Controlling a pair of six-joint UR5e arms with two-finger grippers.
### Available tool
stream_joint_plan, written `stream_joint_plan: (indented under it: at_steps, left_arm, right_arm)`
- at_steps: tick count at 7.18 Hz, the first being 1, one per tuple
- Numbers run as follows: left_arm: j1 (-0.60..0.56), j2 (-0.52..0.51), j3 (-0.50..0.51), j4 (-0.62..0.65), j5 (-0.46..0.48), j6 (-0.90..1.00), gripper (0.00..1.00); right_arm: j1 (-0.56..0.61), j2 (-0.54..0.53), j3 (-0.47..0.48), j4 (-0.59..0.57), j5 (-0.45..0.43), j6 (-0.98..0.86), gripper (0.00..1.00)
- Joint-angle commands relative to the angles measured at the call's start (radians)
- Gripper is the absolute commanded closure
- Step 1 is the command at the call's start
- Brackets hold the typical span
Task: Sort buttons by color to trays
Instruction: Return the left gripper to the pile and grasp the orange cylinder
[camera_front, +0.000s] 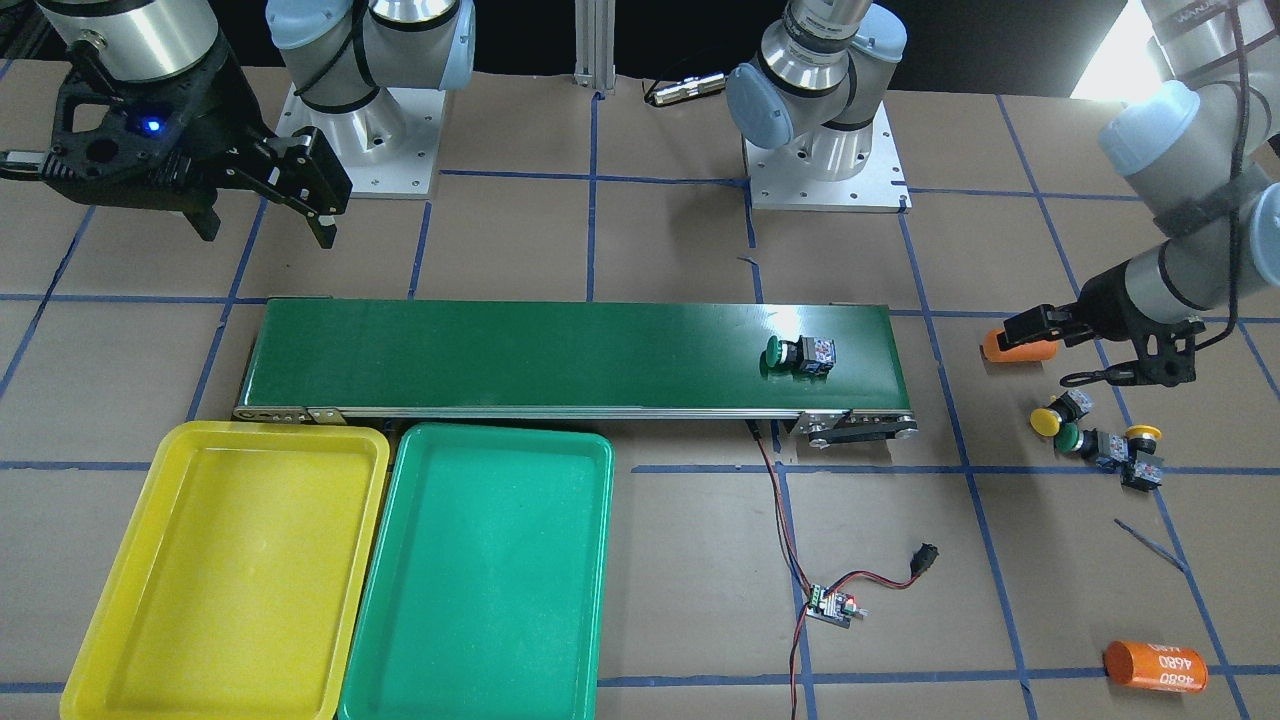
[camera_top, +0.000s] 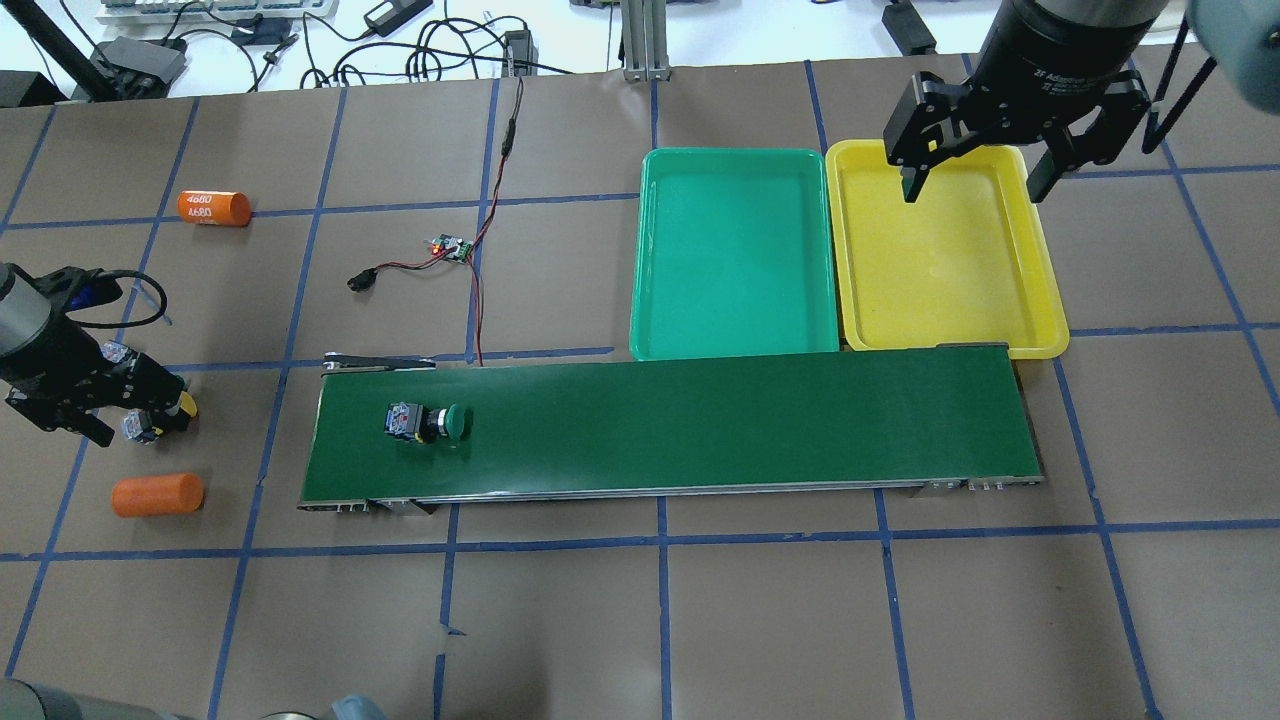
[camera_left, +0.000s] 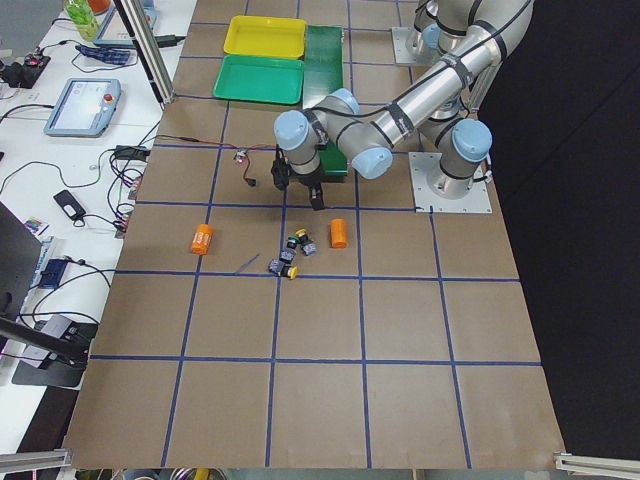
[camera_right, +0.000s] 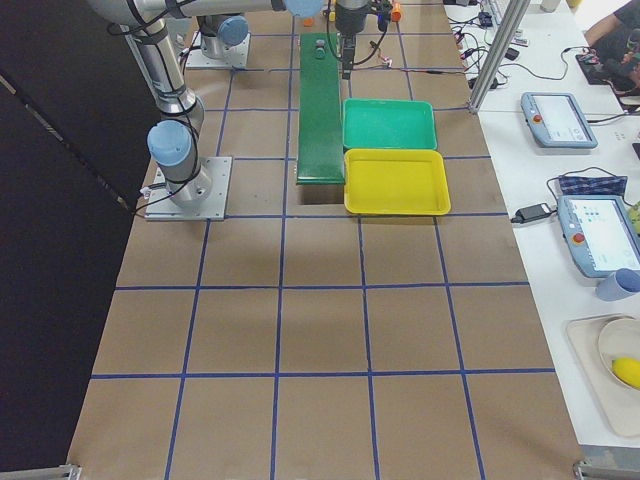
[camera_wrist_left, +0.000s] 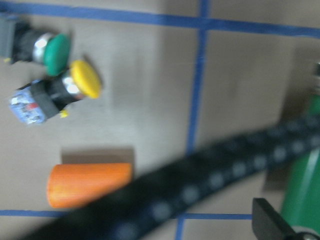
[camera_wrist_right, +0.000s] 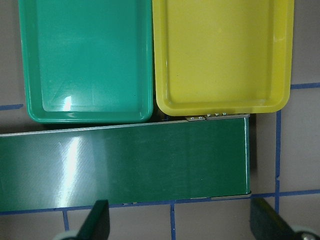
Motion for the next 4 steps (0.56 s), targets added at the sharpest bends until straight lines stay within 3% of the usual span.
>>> stream_joint_plan:
  at_steps: [1, 2, 3, 4]
  left_arm:
    - [0.053, -0.042, -0.042, 0.027, 0.002, 0.069, 0.0]
    - [0.053, -0.044, -0.056, 0.033, 0.023, 0.071, 0.0]
    - [0.053, -0.044, -0.059, 0.033, 0.118, 0.072, 0.0]
    - [0.053, -0.044, -0.067, 0.038, 0.125, 0.081, 0.0]
  right_arm:
    - [-0.001, 0.0, 0.0, 0.0, 0.0, 0.0, 0.0]
    - [-0.001, -0.002, 0.0, 0.002, -0.003, -0.001, 0.0]
    - [-0.001, -0.002, 0.0, 0.0, -0.003, -0.001, 0.0]
    - [-0.001, -0.002, 0.0, 0.002, 0.0, -0.001, 0.0]
